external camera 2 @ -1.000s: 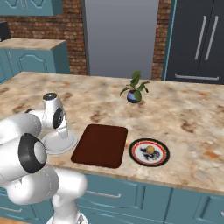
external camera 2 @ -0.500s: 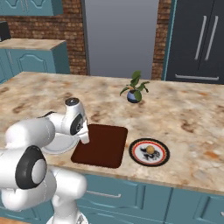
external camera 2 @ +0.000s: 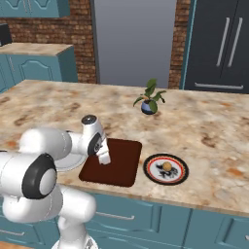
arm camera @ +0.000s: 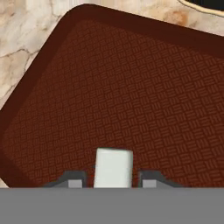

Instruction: Move the dessert items from the plates to the tray.

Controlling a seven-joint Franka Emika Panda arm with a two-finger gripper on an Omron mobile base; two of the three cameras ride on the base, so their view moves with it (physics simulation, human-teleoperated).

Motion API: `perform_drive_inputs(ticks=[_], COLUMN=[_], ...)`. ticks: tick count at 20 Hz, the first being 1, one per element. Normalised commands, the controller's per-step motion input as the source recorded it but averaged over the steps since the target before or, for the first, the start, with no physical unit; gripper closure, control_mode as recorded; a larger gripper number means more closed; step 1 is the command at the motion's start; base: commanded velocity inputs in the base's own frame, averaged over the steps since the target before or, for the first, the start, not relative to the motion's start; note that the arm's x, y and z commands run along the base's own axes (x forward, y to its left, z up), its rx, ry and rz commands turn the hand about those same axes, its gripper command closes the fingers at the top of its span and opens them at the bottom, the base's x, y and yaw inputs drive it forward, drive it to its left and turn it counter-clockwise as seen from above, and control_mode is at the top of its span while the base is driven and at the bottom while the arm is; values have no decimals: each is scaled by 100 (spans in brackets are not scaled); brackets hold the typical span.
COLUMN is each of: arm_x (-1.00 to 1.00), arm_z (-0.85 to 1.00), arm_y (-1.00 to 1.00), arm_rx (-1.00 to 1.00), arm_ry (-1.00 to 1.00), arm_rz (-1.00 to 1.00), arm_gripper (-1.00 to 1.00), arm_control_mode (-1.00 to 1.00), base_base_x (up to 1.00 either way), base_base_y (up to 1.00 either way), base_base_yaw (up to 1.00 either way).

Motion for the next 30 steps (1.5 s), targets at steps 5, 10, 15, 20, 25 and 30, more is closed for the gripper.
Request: perform_drive_inputs(ticks=[5, 10, 15, 20, 25, 30], arm_x=[0, 0, -7, -9, -5, 3], arm_z=[61, 52, 23, 0, -11, -43], arm_y=[-92, -79, -78, -90, -100, -62], arm_rx=[0, -8, -10, -16, -3, 2], arm_ry=[1, 11, 2, 12, 10, 17], arm_rz=[0, 0, 6, 13, 16, 6], arm_gripper=[-100, -100, -100, -100, -100, -100], arm_control_mode=[-100, -100, -100, -100, -100, -100], base_base_x=[0, 0, 0, 0, 0, 0], base_base_y=[0, 0, 0, 0, 0, 0], base_base_yaw=[0, 0, 0, 0, 0, 0])
